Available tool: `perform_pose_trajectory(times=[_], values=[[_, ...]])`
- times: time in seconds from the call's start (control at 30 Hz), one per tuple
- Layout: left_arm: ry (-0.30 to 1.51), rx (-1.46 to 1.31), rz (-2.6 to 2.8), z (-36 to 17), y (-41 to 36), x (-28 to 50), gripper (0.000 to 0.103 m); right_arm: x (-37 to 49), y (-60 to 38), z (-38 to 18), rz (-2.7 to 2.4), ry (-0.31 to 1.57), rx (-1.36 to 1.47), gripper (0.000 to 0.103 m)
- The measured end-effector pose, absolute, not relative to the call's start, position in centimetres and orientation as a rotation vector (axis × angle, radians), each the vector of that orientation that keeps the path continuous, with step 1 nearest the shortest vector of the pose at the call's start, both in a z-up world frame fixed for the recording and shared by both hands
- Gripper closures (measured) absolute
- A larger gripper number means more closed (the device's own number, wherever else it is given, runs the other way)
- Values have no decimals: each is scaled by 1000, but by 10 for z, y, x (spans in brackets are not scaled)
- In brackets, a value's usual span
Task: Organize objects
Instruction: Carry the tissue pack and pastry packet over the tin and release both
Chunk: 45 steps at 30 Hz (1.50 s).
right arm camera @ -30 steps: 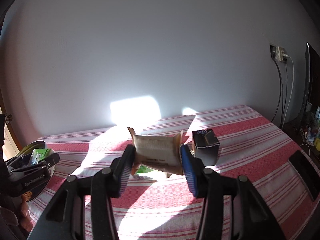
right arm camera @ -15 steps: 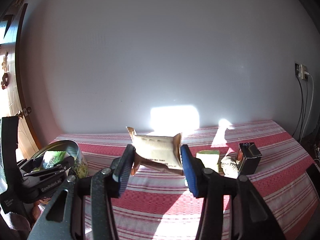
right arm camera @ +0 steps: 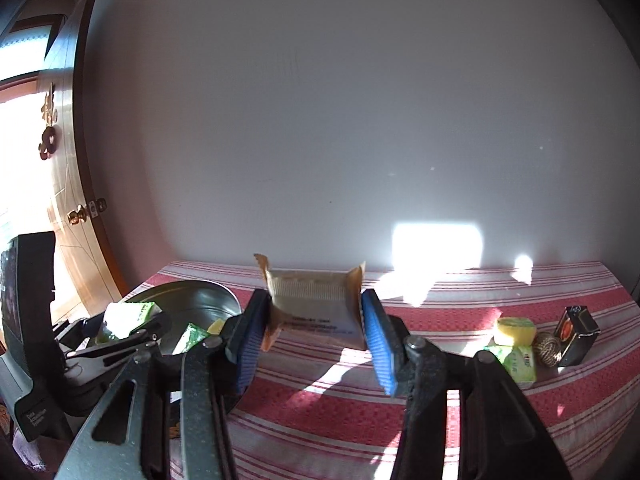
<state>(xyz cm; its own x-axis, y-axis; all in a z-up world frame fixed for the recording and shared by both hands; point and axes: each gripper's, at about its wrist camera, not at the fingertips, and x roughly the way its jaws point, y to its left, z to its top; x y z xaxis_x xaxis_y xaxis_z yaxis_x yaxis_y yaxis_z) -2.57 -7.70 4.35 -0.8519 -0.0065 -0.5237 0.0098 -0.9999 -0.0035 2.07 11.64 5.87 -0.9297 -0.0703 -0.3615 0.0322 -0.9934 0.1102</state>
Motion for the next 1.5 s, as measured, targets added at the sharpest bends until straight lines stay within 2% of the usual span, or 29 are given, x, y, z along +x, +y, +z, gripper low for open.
perform_pose_trajectory(times=[0.63,1.37,1.47,1.5], values=[[96,865,-2819,32,-172,-56,32,-40,20,41,-2910,-105,650,55],[103,974,-2698,4,-205,-81,32,-85,-30,10,-2786,-79,814,54],[105,977,-2692,5,-205,-82,32,-87,-31,9,-2742,-102,815,46],[125,984,-2698,5,-206,-82,32,-85,-29,10,-2727,-123,797,40]])
